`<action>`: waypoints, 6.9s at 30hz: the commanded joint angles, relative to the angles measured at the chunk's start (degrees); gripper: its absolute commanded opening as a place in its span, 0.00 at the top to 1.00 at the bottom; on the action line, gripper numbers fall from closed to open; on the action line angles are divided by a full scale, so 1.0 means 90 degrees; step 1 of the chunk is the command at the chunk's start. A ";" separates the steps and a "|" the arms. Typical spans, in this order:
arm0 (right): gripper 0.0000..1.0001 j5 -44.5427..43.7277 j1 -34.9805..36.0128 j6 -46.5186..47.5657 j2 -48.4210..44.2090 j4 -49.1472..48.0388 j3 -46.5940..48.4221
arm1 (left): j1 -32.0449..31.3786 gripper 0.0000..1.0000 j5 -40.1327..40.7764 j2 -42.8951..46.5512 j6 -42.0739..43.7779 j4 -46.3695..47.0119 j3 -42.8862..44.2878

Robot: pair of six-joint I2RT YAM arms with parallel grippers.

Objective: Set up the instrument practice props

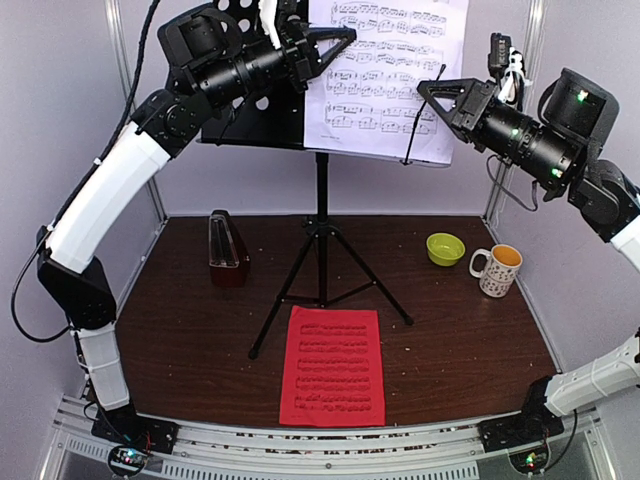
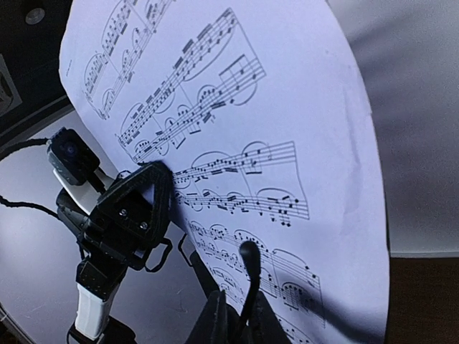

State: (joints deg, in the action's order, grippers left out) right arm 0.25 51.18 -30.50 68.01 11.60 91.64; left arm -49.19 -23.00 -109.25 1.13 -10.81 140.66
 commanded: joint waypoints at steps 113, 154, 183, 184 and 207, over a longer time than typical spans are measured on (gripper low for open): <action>0.27 0.3546 -0.0012 -0.2082 0.1674 -0.1523 -0.7167 | -0.2806 0.67 0.2606 0.1763 -0.3119 0.1855 -1.1165; 0.37 0.3515 -0.0160 -0.3137 0.2395 -0.1299 -0.6477 | -0.2806 0.72 0.2724 0.1744 -0.2634 0.1485 -1.1387; 0.42 0.3514 -0.0178 -0.4921 0.2251 -0.4720 -0.6973 | -0.2806 0.73 0.2568 0.1290 -0.2459 0.1742 -1.0981; 0.45 0.3423 -0.0179 -0.4691 0.2269 -0.4073 -0.6820 | -0.2806 0.73 0.2572 0.1289 -0.2469 0.1747 -1.0981; 1.00 0.3080 -0.0225 -0.2231 0.1401 -0.0889 -0.6257 | -0.2806 0.52 0.2791 0.3039 -0.2341 0.1709 -1.1708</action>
State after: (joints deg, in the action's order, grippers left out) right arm 30.17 49.25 -58.72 85.91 -4.32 34.26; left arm -74.26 1.54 -89.14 -21.15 3.38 38.59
